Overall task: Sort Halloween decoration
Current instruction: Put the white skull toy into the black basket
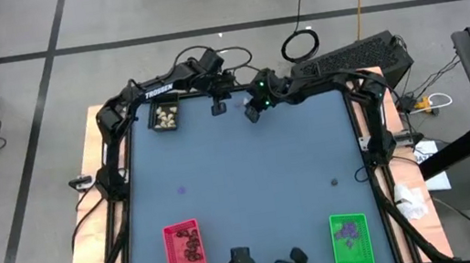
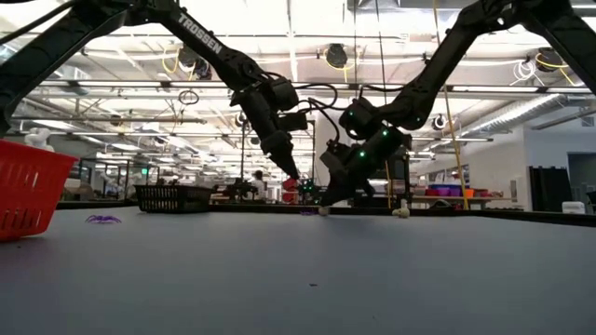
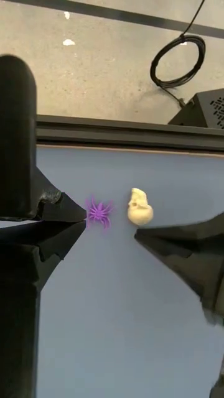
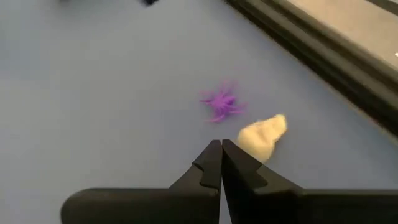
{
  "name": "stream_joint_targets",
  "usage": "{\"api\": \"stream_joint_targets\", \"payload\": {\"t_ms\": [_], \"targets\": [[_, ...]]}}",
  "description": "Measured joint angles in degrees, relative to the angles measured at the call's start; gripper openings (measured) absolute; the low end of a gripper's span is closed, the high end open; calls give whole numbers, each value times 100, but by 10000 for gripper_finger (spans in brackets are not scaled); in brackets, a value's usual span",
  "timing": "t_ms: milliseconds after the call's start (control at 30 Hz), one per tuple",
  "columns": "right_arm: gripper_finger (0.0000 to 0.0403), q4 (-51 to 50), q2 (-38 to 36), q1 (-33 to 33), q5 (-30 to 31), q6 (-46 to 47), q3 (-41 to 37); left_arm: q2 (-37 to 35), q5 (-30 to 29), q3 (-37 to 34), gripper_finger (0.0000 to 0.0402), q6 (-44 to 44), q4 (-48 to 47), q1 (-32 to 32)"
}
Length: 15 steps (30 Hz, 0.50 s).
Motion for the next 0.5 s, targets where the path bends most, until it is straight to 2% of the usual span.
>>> {"api": "stream_joint_targets", "payload": {"t_ms": [233,367,500], "targets": [[14,-231,4,-63,68,-195,184,0,0,1,0,-4,-17,3],[62,-336,4,-58,450,-201,278,0,0,2,0,-7,-44,-1],[120,-367,26,-61,434,-199,302,0,0,2,0,-17,-45,-1]]}}
